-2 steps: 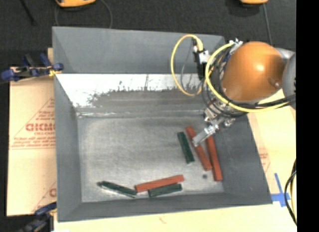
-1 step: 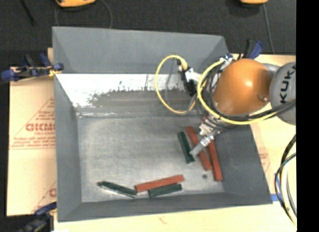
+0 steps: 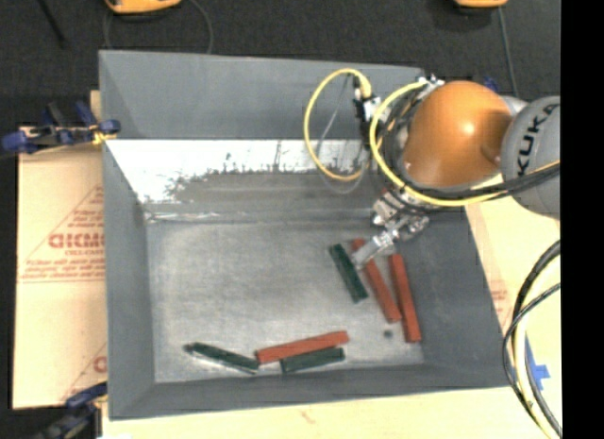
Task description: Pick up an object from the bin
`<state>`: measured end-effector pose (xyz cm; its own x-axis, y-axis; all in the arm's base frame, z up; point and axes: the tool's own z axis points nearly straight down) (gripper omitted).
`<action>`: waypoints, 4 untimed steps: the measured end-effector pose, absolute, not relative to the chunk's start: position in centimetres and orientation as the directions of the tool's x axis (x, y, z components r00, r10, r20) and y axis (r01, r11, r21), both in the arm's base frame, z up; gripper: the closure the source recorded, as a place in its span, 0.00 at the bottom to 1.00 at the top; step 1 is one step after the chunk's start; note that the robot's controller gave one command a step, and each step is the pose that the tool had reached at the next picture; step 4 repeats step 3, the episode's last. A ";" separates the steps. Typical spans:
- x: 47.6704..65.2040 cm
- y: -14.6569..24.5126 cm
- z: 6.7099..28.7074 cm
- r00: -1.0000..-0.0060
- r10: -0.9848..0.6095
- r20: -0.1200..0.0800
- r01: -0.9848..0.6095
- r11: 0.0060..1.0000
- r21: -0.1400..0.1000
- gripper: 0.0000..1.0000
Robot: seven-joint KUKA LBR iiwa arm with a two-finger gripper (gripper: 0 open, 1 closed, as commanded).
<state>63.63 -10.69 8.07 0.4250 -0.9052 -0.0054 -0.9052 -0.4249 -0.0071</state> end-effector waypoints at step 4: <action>60.1 -7.5 15.1 0.736 -0.677 0.004 -0.677 -0.736 -0.005 1.00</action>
Offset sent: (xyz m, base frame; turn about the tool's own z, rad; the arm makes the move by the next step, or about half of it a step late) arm -0.0304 0.0074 -0.0107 -0.3731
